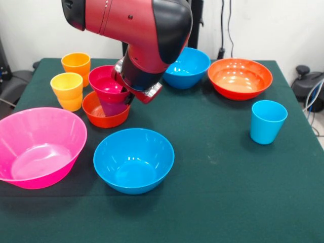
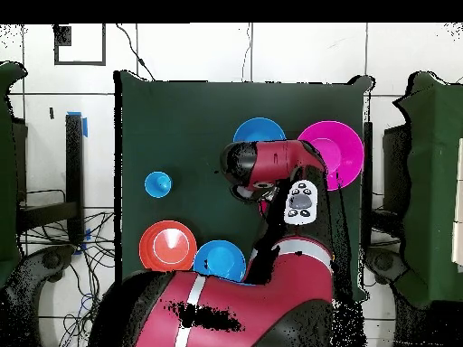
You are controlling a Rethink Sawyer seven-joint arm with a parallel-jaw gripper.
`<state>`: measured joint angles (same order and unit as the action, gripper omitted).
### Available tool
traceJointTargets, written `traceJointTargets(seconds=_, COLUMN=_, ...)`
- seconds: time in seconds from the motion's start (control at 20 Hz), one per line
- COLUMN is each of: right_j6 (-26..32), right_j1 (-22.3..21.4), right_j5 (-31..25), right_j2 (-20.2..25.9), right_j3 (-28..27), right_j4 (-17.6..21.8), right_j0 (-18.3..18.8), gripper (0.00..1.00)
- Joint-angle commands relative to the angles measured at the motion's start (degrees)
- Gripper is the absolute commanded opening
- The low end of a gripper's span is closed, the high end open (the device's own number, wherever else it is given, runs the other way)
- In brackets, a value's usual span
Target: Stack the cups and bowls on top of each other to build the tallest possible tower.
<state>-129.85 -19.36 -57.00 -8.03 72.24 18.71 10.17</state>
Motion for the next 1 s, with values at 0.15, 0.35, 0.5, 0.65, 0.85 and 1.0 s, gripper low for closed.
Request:
traceJointTargets(seconds=0.15, right_j6=3.7, right_j1=7.5, right_j5=14.4, right_j2=6.8, right_j3=0.9, right_j4=4.8, right_j0=0.5, gripper=0.0)
traceJointTargets(seconds=0.35, right_j6=4.1, right_j1=5.8, right_j5=13.8, right_j2=7.0, right_j3=3.0, right_j4=4.2, right_j0=0.8, gripper=0.0)
traceJointTargets(seconds=0.5, right_j6=3.8, right_j1=5.9, right_j5=14.7, right_j2=6.9, right_j3=3.7, right_j4=4.3, right_j0=0.9, gripper=0.0)
traceJointTargets(seconds=0.65, right_j6=3.9, right_j1=5.9, right_j5=15.1, right_j2=6.6, right_j3=3.4, right_j4=4.8, right_j0=0.6, gripper=0.0)
traceJointTargets(seconds=0.85, right_j6=3.5, right_j1=5.9, right_j5=16.2, right_j2=6.6, right_j3=3.7, right_j4=5.1, right_j0=0.5, gripper=1.0)
traceJointTargets(seconds=1.0, right_j6=4.3, right_j1=6.2, right_j5=15.7, right_j2=6.3, right_j3=3.1, right_j4=5.2, right_j0=0.3, gripper=1.0)
